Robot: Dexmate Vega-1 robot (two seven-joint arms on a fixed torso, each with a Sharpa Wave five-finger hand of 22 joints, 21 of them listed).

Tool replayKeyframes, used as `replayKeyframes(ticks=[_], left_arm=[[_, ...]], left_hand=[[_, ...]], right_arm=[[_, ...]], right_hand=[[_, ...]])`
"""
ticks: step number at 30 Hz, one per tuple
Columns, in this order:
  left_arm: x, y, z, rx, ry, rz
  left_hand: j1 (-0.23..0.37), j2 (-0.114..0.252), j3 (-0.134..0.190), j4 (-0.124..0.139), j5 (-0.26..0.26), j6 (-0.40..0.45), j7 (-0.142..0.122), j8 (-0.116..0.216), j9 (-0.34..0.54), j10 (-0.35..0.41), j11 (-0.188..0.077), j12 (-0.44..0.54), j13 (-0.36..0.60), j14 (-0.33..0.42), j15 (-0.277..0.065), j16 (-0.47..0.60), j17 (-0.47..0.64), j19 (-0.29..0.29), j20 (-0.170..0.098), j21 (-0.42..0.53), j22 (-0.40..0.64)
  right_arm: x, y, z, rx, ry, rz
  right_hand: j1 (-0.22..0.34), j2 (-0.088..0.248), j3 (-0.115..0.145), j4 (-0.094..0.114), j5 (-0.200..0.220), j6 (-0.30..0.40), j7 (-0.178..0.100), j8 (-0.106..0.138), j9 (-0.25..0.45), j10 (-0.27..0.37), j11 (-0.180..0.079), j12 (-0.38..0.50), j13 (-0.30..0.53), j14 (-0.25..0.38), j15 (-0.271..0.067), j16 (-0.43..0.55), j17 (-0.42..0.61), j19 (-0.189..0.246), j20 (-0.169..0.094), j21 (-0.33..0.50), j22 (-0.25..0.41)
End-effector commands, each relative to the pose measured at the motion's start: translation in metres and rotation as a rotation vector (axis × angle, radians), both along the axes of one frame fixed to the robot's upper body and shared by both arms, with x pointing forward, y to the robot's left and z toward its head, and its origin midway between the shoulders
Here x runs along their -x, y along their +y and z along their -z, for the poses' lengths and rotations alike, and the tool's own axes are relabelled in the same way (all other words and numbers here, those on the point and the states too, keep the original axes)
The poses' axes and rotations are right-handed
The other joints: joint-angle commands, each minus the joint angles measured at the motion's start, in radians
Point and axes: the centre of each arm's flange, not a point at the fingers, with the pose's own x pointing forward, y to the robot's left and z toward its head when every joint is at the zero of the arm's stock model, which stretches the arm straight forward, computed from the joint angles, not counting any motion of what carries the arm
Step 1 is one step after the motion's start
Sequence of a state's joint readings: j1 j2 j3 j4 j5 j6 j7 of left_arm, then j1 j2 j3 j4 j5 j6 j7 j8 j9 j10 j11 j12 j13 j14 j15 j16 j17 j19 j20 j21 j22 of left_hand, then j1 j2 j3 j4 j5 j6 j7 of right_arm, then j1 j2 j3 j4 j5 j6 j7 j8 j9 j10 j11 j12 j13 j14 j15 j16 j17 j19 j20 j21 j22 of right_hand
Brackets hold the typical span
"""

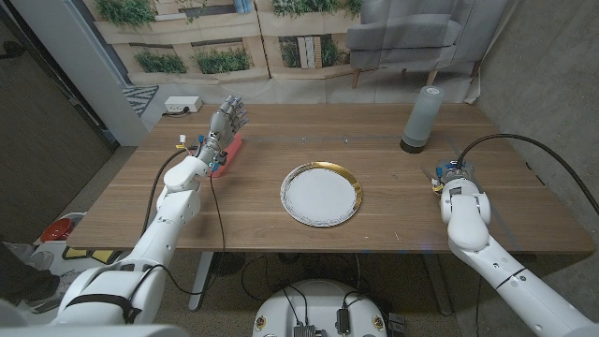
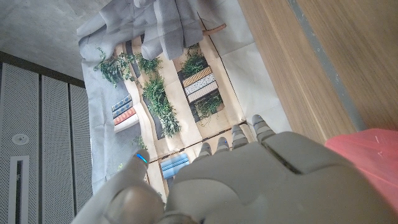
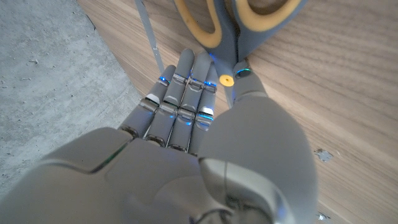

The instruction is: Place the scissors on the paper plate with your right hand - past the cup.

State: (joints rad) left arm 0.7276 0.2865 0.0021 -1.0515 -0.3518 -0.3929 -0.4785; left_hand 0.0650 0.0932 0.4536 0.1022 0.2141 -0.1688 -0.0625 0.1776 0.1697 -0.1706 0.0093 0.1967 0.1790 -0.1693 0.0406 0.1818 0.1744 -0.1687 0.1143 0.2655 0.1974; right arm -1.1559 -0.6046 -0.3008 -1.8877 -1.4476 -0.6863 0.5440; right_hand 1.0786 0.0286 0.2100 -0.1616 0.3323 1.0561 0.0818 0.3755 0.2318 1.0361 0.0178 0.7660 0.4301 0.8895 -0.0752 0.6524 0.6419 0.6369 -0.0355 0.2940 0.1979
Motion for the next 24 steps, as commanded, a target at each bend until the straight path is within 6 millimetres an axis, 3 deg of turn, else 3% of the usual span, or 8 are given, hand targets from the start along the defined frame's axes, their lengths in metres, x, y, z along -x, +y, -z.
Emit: replayKeyframes(ticks=[1,2,7,8,17,18,19,24], left_arm=[[0.002,-0.001,0.0,0.0,-0.001,0.003],[0.002,-0.001,0.0,-0.001,-0.002,0.003],[0.004,-0.001,0.001,-0.001,-0.003,0.001],[0.004,-0.001,0.001,-0.002,-0.003,0.001],[0.006,-0.001,0.0,0.002,-0.009,0.001],[0.006,-0.001,0.0,0.001,-0.01,0.001],[0.006,-0.001,-0.001,0.002,-0.011,0.001],[0.007,-0.002,-0.001,0.004,-0.012,0.004]], left_hand=[[-0.005,0.003,-0.001,0.001,0.005,-0.013,-0.004,0.004,0.003,-0.101,0.006,0.003,0.003,-0.14,0.007,0.002,0.004,-0.071,0.006,-0.001,0.004],[-0.005,0.003,-0.001,0.001,0.005,-0.013,-0.004,0.004,0.003,-0.106,-0.005,0.001,0.003,-0.14,0.007,0.002,0.004,-0.071,0.006,-0.002,0.004],[-0.005,0.003,-0.002,0.001,0.005,-0.014,-0.004,0.003,0.003,-0.105,-0.006,0.002,0.003,-0.14,0.006,0.002,0.004,-0.072,0.006,-0.003,0.004],[-0.005,0.002,-0.002,0.001,0.005,-0.014,-0.004,0.003,0.003,-0.103,0.005,0.003,0.003,-0.14,0.006,0.002,0.004,-0.071,0.007,-0.003,0.004],[-0.005,0.002,-0.002,0.001,0.005,-0.014,-0.002,0.003,0.003,-0.102,0.006,0.003,0.003,-0.14,0.007,0.002,0.004,-0.07,0.006,-0.004,0.004],[-0.005,0.003,-0.003,0.002,0.005,-0.014,-0.003,0.003,0.003,-0.101,-0.011,0.003,0.003,-0.14,0.006,0.002,0.004,-0.07,0.007,-0.004,0.004],[-0.005,0.003,-0.003,0.002,0.005,-0.014,-0.003,0.003,0.003,-0.101,0.005,0.003,0.003,-0.14,0.006,0.002,0.004,-0.07,0.007,-0.005,0.004],[-0.004,0.003,-0.003,0.002,0.005,-0.014,-0.003,0.004,0.003,-0.102,0.003,0.003,0.003,-0.14,0.005,0.002,0.004,-0.068,0.005,-0.005,0.004]], right_arm=[[0.008,0.0,-0.009,0.009,-0.047,-0.005],[0.008,0.0,-0.009,0.006,-0.048,-0.005],[0.01,0.0,-0.011,0.013,-0.064,-0.009],[0.011,0.0,-0.012,0.014,-0.066,-0.01],[0.015,0.002,-0.018,0.023,-0.092,-0.016],[0.016,0.002,-0.019,0.025,-0.095,-0.017],[0.016,0.002,-0.019,0.026,-0.098,-0.016],[0.02,0.002,-0.022,0.028,-0.111,-0.019]], right_hand=[[0.074,0.081,0.001,0.004,-0.001,0.058,-0.027,0.096,0.086,-0.007,-0.001,-0.002,0.002,0.048,-0.079,0.003,0.005,0.013,0.0,0.009,0.005],[0.076,0.081,0.002,0.004,-0.001,0.058,-0.028,0.097,0.088,-0.006,-0.001,-0.001,0.004,0.05,-0.078,0.002,0.004,0.013,0.0,0.01,0.005],[0.079,0.079,0.002,0.005,-0.003,0.057,-0.025,0.098,0.094,-0.004,0.003,0.005,0.011,0.054,-0.076,0.003,0.008,0.016,0.0,0.012,0.006],[0.079,0.079,0.003,0.006,-0.003,0.058,-0.024,0.099,0.095,-0.003,0.002,0.006,0.012,0.055,-0.074,0.001,0.007,0.016,0.0,0.013,0.006],[0.084,0.08,0.003,0.008,-0.006,0.057,-0.02,0.102,0.105,-0.003,0.004,0.011,0.017,0.059,-0.072,0.006,0.018,0.017,0.0,0.016,0.007],[0.085,0.08,0.003,0.007,-0.006,0.058,-0.019,0.103,0.106,-0.002,0.004,0.011,0.017,0.059,-0.072,0.006,0.019,0.017,0.0,0.016,0.007],[0.085,0.08,0.003,0.008,-0.006,0.057,-0.02,0.103,0.107,-0.001,0.003,0.011,0.018,0.06,-0.073,0.006,0.019,0.017,-0.001,0.017,0.007],[0.089,0.079,0.005,0.007,-0.008,0.057,-0.017,0.104,0.112,-0.002,0.004,0.015,0.022,0.062,-0.072,0.003,0.021,0.018,0.0,0.019,0.007]])
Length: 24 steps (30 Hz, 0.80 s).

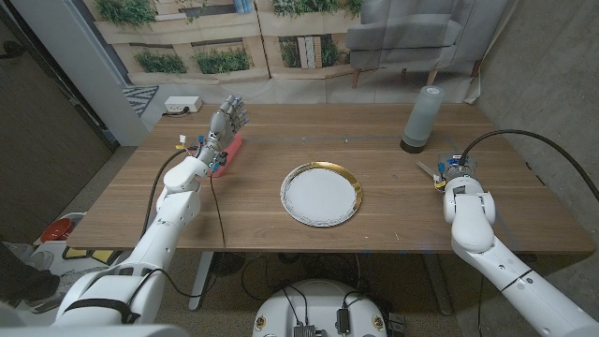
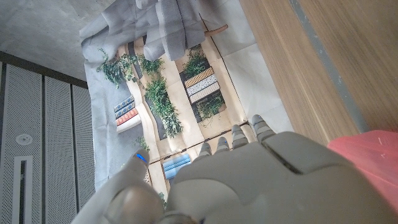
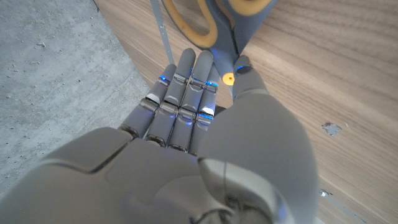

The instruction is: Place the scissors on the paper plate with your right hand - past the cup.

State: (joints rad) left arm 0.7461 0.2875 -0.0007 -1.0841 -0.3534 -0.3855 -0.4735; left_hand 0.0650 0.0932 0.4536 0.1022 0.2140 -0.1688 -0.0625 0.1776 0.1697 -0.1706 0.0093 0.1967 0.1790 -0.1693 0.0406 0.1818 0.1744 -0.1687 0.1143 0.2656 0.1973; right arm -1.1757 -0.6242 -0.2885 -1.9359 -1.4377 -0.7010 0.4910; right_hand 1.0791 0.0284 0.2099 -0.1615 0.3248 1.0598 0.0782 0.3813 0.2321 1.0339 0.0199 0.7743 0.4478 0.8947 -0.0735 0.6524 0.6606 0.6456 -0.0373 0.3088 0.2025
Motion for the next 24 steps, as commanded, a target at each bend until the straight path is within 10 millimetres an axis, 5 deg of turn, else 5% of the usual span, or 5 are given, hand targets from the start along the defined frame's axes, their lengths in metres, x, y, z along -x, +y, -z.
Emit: replayKeyframes(ticks=[1,23,24], left_arm=[[0.003,-0.001,-0.001,0.003,-0.006,0.003],[0.009,0.002,0.002,0.013,-0.013,-0.004],[0.009,0.002,0.002,0.013,-0.013,-0.005]], left_hand=[[-0.004,0.003,-0.003,0.002,0.005,-0.014,-0.004,0.004,0.003,-0.104,-0.001,0.002,0.003,-0.14,0.006,0.002,0.004,-0.069,0.006,-0.006,0.004],[-0.004,0.003,-0.005,0.002,0.005,-0.014,-0.003,0.003,0.003,-0.1,0.007,0.004,0.003,-0.139,0.005,0.003,0.004,-0.067,0.005,-0.009,0.005],[-0.004,0.003,-0.005,0.002,0.005,-0.013,-0.003,0.004,0.003,-0.103,-0.008,0.003,0.003,-0.14,0.006,0.002,0.004,-0.069,0.006,-0.011,0.005]], right_arm=[[0.009,0.001,-0.008,0.016,-0.038,-0.006],[0.021,0.019,-0.028,0.066,-0.115,-0.065],[0.021,0.02,-0.028,0.066,-0.117,-0.067]], right_hand=[[0.088,0.078,0.004,0.008,0.0,0.054,-0.013,0.099,0.113,0.0,0.002,0.007,0.005,0.056,-0.073,0.003,0.003,0.009,0.001,0.004,0.002],[0.094,0.08,0.006,0.012,-0.006,0.05,-0.011,0.103,0.134,-0.002,-0.001,0.013,0.013,0.059,-0.071,0.001,0.018,0.007,0.001,0.009,0.003],[0.093,0.081,0.006,0.013,-0.006,0.05,-0.01,0.103,0.134,-0.001,0.0,0.012,0.012,0.059,-0.07,0.001,0.019,0.008,0.001,0.009,0.003]])
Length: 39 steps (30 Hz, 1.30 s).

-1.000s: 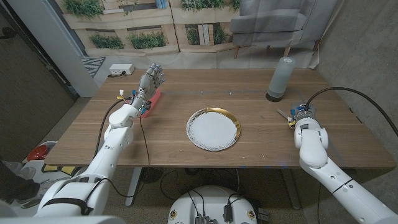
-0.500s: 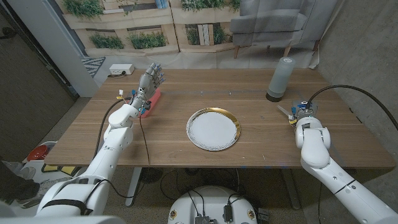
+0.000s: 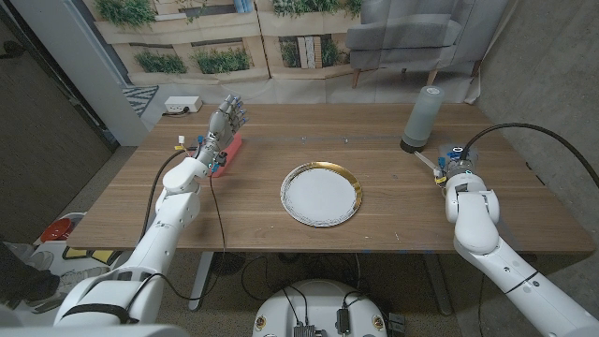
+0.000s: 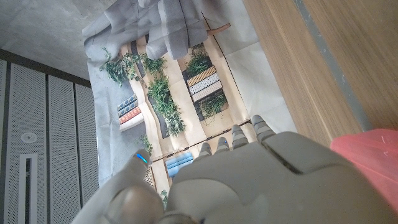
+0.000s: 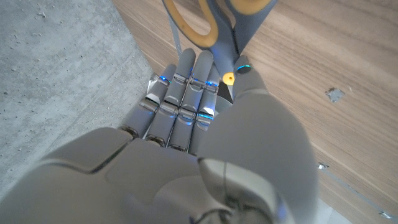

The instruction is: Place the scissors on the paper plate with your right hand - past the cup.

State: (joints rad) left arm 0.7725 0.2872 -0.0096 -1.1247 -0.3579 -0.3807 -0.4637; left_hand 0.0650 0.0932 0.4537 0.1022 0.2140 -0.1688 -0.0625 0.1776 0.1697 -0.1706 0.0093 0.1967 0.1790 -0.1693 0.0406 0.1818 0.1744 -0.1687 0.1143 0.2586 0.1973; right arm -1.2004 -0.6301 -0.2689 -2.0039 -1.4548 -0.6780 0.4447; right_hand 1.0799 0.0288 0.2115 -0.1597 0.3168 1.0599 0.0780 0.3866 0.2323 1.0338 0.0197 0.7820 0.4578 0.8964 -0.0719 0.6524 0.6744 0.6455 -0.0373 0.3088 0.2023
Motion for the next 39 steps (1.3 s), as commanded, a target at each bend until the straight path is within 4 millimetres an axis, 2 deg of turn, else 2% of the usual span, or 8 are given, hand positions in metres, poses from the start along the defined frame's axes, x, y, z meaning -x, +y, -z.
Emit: replayKeyframes(ticks=[1,20,21,22,27,28,39], left_arm=[[0.003,0.001,0.001,0.006,-0.002,-0.002],[0.003,0.003,0.001,0.008,-0.006,-0.002],[0.003,0.003,0.001,0.008,-0.006,-0.002],[0.003,0.003,0.0,0.008,-0.007,-0.001],[0.004,0.003,0.0,0.009,-0.009,-0.002],[0.004,0.003,0.001,0.009,-0.01,-0.002],[0.007,0.004,0.003,0.012,-0.008,-0.006]], left_hand=[[-0.004,0.003,-0.005,0.002,0.005,-0.013,-0.003,0.004,0.003,-0.102,-0.002,0.003,0.003,-0.14,0.006,0.002,0.004,-0.069,0.006,-0.004,0.005],[-0.004,0.003,-0.007,0.002,0.005,-0.013,-0.002,0.004,0.003,-0.102,0.007,0.003,0.003,-0.14,0.005,0.002,0.004,-0.066,0.006,-0.005,0.005],[-0.004,0.004,-0.007,0.003,0.005,-0.013,-0.004,0.004,0.003,-0.106,-0.016,0.002,0.003,-0.14,0.005,0.002,0.004,-0.067,0.007,-0.006,0.005],[-0.004,0.004,-0.007,0.003,0.005,-0.013,-0.003,0.004,0.003,-0.101,0.005,0.003,0.003,-0.14,0.005,0.002,0.004,-0.066,0.006,-0.006,0.005],[-0.004,0.004,-0.007,0.003,0.005,-0.013,-0.002,0.004,0.003,-0.101,0.006,0.003,0.003,-0.139,0.006,0.002,0.004,-0.064,0.006,-0.006,0.005],[-0.004,0.004,-0.007,0.003,0.005,-0.013,-0.003,0.004,0.003,-0.101,-0.003,0.004,0.003,-0.14,0.006,0.002,0.004,-0.065,0.005,-0.006,0.005],[-0.004,0.004,-0.008,0.003,0.006,-0.013,-0.002,0.004,0.003,-0.101,0.005,0.004,0.003,-0.139,0.005,0.003,0.004,-0.064,0.005,-0.007,0.005]], right_arm=[[0.006,0.009,-0.01,0.028,-0.039,-0.03],[0.011,0.027,-0.023,0.068,-0.107,-0.084],[0.012,0.028,-0.024,0.074,-0.111,-0.085],[0.012,0.028,-0.024,0.073,-0.114,-0.088],[0.014,0.032,-0.027,0.082,-0.132,-0.101],[0.015,0.033,-0.027,0.085,-0.135,-0.105],[0.019,0.042,-0.033,0.103,-0.161,-0.14]], right_hand=[[0.093,0.081,0.004,0.011,0.002,0.05,-0.011,0.098,0.135,-0.001,-0.001,0.004,0.002,0.056,-0.071,0.001,0.006,0.008,0.0,0.01,0.003],[0.096,0.082,0.005,0.015,-0.002,0.046,-0.017,0.101,0.152,-0.008,0.0,0.005,0.004,0.051,-0.078,-0.005,0.018,0.0,-0.004,0.012,0.004],[0.095,0.082,0.005,0.015,-0.003,0.045,-0.017,0.1,0.152,-0.009,0.0,0.005,0.005,0.051,-0.078,-0.005,0.019,0.0,-0.004,0.012,0.004],[0.095,0.083,0.005,0.016,-0.003,0.047,-0.017,0.101,0.153,-0.009,-0.001,0.005,0.005,0.051,-0.078,-0.005,0.021,0.0,-0.004,0.013,0.004],[0.097,0.082,0.005,0.015,-0.004,0.047,-0.018,0.1,0.154,-0.008,0.0,0.005,0.003,0.051,-0.076,-0.007,0.023,-0.001,-0.004,0.014,0.004],[0.096,0.082,0.005,0.016,-0.004,0.047,-0.016,0.099,0.154,-0.008,-0.002,0.005,0.003,0.052,-0.076,-0.008,0.023,-0.001,-0.004,0.014,0.004],[0.098,0.08,0.006,0.016,-0.005,0.05,-0.016,0.097,0.153,-0.007,-0.002,0.006,0.004,0.055,-0.076,-0.014,0.024,0.0,-0.003,0.017,0.004]])
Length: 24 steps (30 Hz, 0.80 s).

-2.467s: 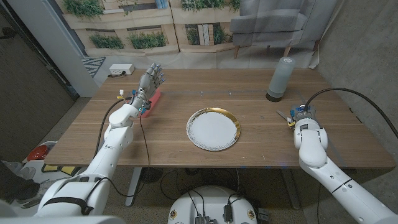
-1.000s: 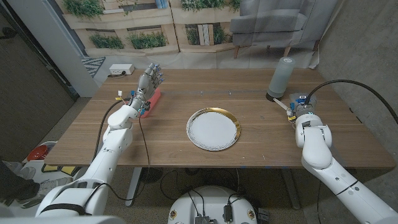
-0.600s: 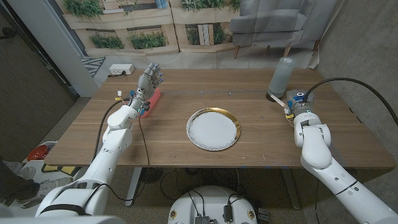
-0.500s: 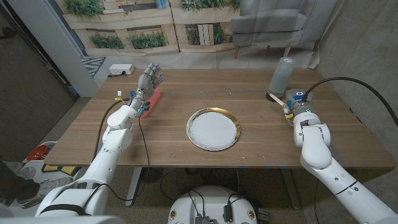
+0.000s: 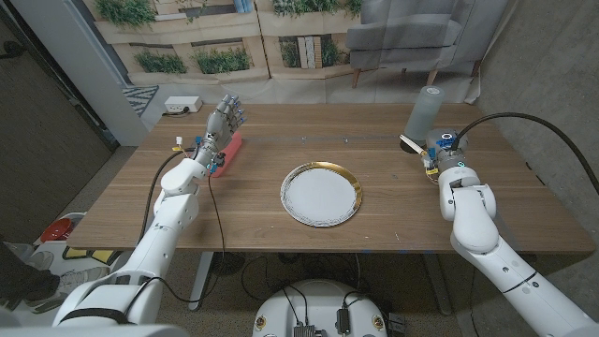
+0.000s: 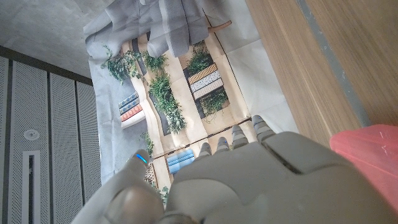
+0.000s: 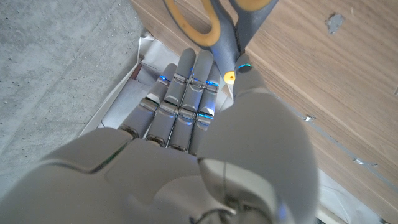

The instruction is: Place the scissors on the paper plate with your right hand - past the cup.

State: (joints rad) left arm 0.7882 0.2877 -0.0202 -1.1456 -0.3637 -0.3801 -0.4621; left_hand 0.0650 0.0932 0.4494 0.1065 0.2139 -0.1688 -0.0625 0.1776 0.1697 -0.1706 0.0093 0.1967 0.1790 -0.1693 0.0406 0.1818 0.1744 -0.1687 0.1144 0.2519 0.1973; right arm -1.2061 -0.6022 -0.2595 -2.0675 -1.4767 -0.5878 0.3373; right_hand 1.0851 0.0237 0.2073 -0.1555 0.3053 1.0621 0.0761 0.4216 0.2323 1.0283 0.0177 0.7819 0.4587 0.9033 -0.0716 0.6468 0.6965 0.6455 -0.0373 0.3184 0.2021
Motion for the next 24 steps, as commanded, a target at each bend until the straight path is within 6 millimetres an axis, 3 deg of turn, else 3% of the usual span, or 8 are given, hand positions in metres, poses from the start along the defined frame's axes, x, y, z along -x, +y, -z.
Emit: replayKeyframes(ticks=[1,21,24], left_arm=[[0.003,0.001,0.002,0.004,-0.001,-0.004],[0.007,0.005,0.001,0.009,-0.007,-0.011],[0.007,0.005,0.002,0.009,-0.007,-0.011]], left_hand=[[-0.004,0.004,-0.003,-0.002,0.006,-0.013,-0.002,0.004,0.003,-0.1,0.001,0.004,0.003,-0.139,0.005,0.002,0.004,-0.065,0.005,-0.001,0.005],[-0.003,0.004,-0.004,-0.001,0.006,-0.013,-0.002,0.004,0.003,-0.106,-0.003,0.001,0.003,-0.138,0.005,0.003,0.004,-0.063,0.005,-0.003,0.005],[-0.003,0.004,-0.004,-0.001,0.006,-0.012,-0.002,0.004,0.003,-0.098,0.007,0.004,0.003,-0.138,0.005,0.003,0.004,-0.062,0.005,-0.003,0.005]], right_arm=[[0.005,0.011,-0.006,0.024,-0.035,-0.04],[0.015,0.034,-0.021,0.066,-0.105,-0.114],[0.015,0.036,-0.021,0.069,-0.11,-0.123]], right_hand=[[0.091,0.086,0.01,0.014,0.007,0.046,-0.014,0.062,0.154,-0.003,-0.001,0.005,0.003,0.048,-0.077,-0.008,0.003,-0.002,-0.004,0.007,0.004],[0.091,0.086,0.01,0.015,0.004,0.05,-0.014,0.059,0.157,0.0,0.001,0.008,0.003,0.052,-0.077,-0.013,0.013,-0.002,-0.003,0.012,0.004],[0.091,0.085,0.01,0.016,0.004,0.049,-0.013,0.058,0.159,0.003,0.0,0.008,0.002,0.055,-0.079,-0.015,0.011,-0.002,-0.003,0.013,0.004]])
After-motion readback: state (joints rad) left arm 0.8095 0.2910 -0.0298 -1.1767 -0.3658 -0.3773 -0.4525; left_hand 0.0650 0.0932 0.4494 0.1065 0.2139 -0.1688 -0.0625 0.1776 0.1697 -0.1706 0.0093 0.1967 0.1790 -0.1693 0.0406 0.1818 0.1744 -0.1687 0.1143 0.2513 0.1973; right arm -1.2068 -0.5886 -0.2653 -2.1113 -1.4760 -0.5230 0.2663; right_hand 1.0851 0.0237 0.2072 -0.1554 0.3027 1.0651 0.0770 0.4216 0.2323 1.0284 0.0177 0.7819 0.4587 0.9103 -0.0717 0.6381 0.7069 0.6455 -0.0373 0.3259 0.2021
